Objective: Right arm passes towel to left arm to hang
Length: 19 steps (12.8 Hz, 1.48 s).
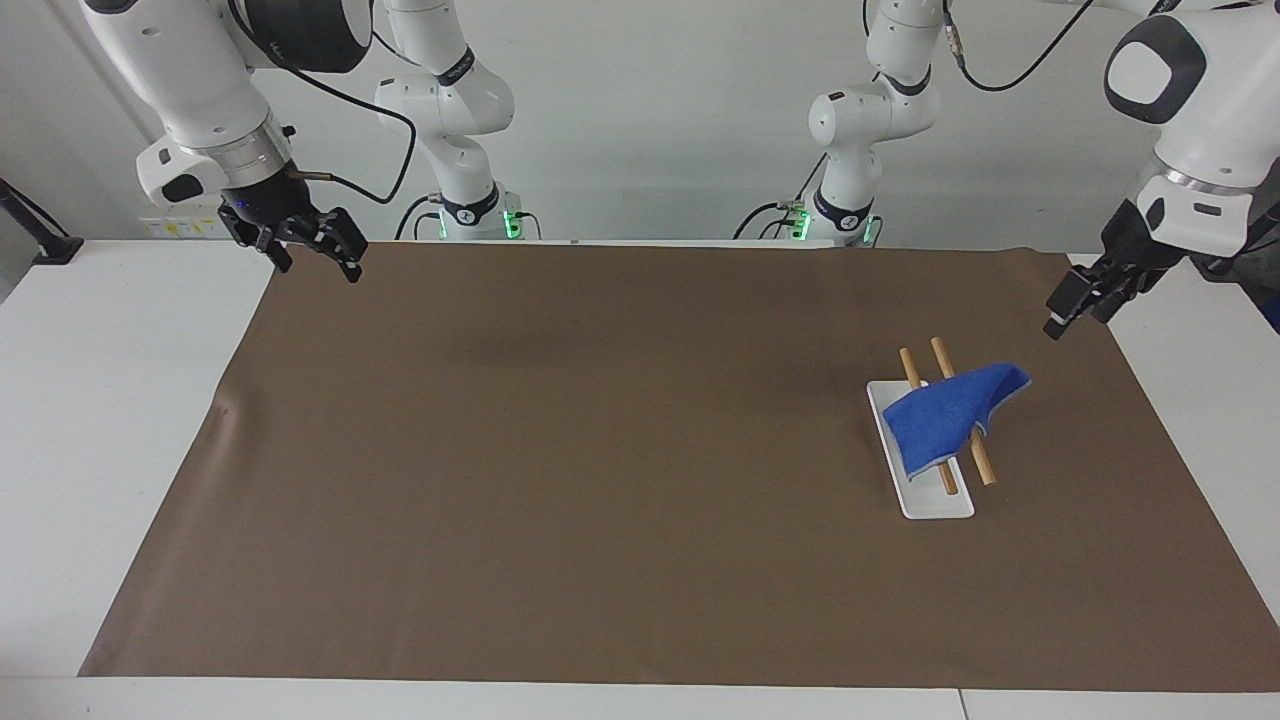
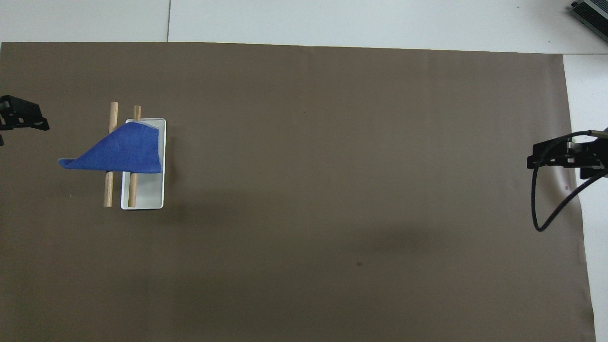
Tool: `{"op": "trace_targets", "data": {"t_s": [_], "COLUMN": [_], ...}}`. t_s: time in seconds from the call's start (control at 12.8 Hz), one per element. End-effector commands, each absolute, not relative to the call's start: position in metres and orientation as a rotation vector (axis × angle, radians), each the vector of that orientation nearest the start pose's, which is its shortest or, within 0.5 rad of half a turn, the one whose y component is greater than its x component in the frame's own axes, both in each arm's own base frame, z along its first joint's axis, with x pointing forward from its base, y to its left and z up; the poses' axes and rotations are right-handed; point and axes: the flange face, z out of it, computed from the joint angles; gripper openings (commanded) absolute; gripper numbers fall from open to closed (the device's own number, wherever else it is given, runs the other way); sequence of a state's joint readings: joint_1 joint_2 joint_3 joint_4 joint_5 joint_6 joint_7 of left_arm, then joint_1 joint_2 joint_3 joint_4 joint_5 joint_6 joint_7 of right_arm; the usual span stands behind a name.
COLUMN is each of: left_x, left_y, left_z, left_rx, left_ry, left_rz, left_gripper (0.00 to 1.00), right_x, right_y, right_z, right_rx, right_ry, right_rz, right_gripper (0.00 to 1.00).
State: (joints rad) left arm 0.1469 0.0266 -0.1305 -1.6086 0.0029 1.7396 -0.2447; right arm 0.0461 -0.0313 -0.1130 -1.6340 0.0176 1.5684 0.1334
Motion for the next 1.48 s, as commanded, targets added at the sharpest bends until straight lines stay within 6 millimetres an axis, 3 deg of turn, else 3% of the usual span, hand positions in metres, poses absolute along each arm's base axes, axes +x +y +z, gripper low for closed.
{"op": "trace_targets", "data": {"t_s": [0.0, 0.39, 0.47, 0.55, 1.17, 1.4], "left_x": [0.571, 0.570, 0.568, 0.567, 0.561, 0.552], "left_y": [0.001, 0.001, 0.001, 0.001, -0.017, -0.037], "left_z": [0.611, 0.611, 0.612, 0.613, 0.607, 0.608], "left_rx": [-3.086, -3.087, -3.086, -3.087, -3.100, -3.099], "left_ry": [-0.370, -0.353, -0.354, -0.356, -0.318, -0.269], "left_rz": [-0.117, -0.124, -0.117, -0.114, -0.102, -0.039], "left_gripper": [0.85, 0.84, 0.86, 1.00, 1.00, 1.00], "right_x": [0.536, 0.536, 0.536, 0.536, 0.536, 0.536], "right_y": [-0.038, -0.038, -0.038, -0.038, -0.038, -0.038], "right_z": [0.612, 0.612, 0.611, 0.612, 0.612, 0.611], "right_rx": [-3.101, -3.101, -3.101, -3.101, -3.101, -3.101], "right_ry": [0.303, 0.303, 0.303, 0.303, 0.303, 0.303], "right_rz": [0.049, 0.049, 0.052, 0.049, 0.049, 0.052], "right_gripper": [1.00, 1.00, 1.00, 1.00, 1.00, 1.00]}}
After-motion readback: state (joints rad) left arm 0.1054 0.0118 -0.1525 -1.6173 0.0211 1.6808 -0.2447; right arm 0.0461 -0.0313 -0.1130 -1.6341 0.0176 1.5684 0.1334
